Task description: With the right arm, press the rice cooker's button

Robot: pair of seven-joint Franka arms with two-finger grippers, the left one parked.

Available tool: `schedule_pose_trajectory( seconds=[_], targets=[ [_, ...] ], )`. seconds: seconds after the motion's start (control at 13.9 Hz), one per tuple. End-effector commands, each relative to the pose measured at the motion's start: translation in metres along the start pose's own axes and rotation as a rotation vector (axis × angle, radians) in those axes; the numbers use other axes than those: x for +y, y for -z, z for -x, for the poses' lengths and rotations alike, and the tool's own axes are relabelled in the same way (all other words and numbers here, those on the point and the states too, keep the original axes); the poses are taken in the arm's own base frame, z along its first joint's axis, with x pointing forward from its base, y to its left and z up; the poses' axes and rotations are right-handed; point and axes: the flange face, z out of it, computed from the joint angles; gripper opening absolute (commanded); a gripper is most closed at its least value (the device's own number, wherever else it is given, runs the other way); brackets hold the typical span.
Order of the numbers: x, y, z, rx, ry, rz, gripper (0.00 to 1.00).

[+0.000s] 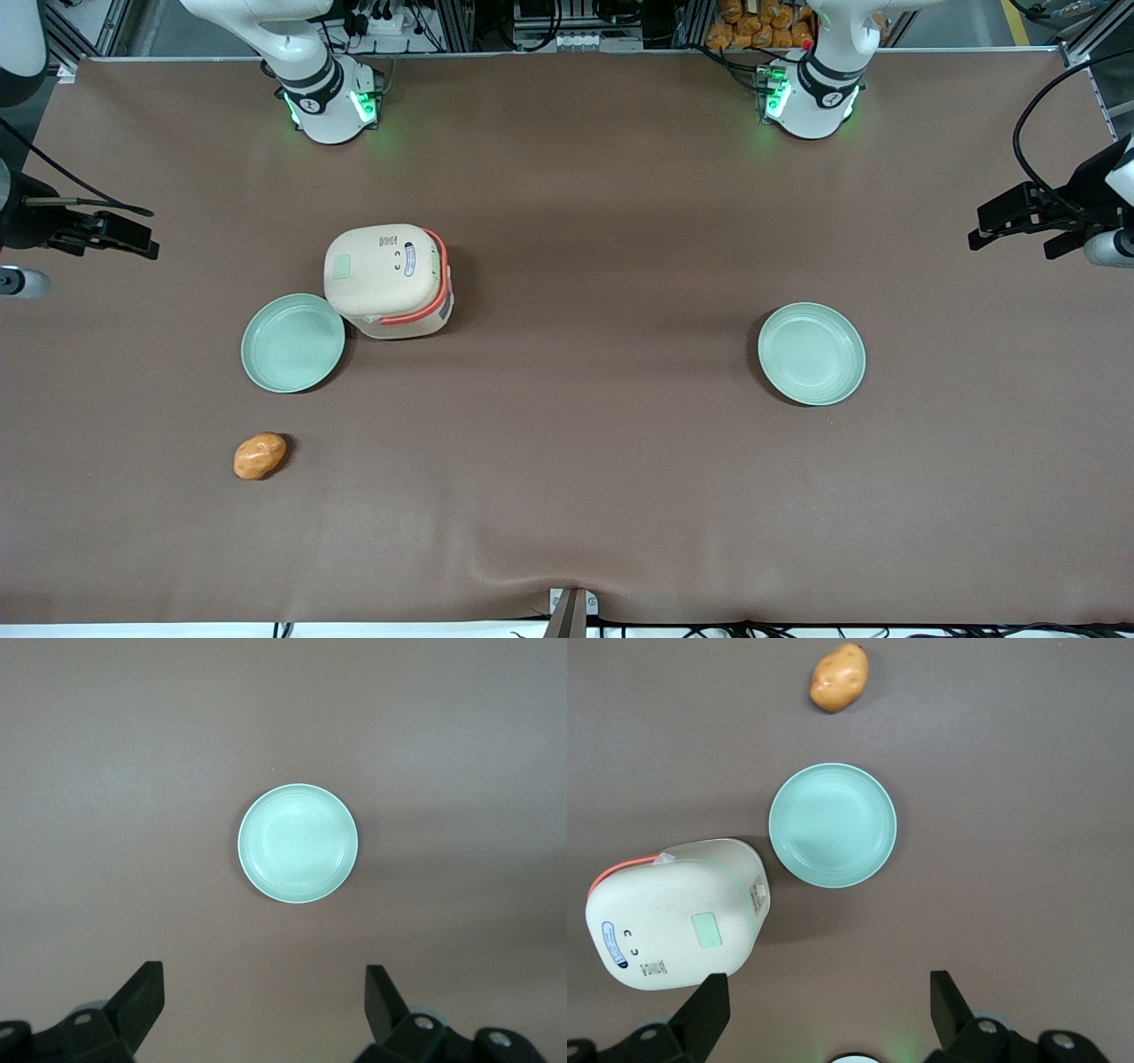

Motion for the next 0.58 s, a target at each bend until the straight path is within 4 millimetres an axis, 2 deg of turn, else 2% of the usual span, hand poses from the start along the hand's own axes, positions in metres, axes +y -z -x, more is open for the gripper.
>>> schedule_pose_trajectory(
  seconds=[0.0,0.14,0.22,0.51],
  targets=[
    [-0.017,0.005,0.008,-0.004,0.036,0.013,1.00],
    [-0.043,-0.005,0.008,-0.048,0.101,0.021,1.00],
    [-0.062,-0.012,0.012,-0.079,0.141,0.030,1.00],
    [-0.099,-0.049,0.004,-0.148,0.185,0.052,1.00]
  ],
)
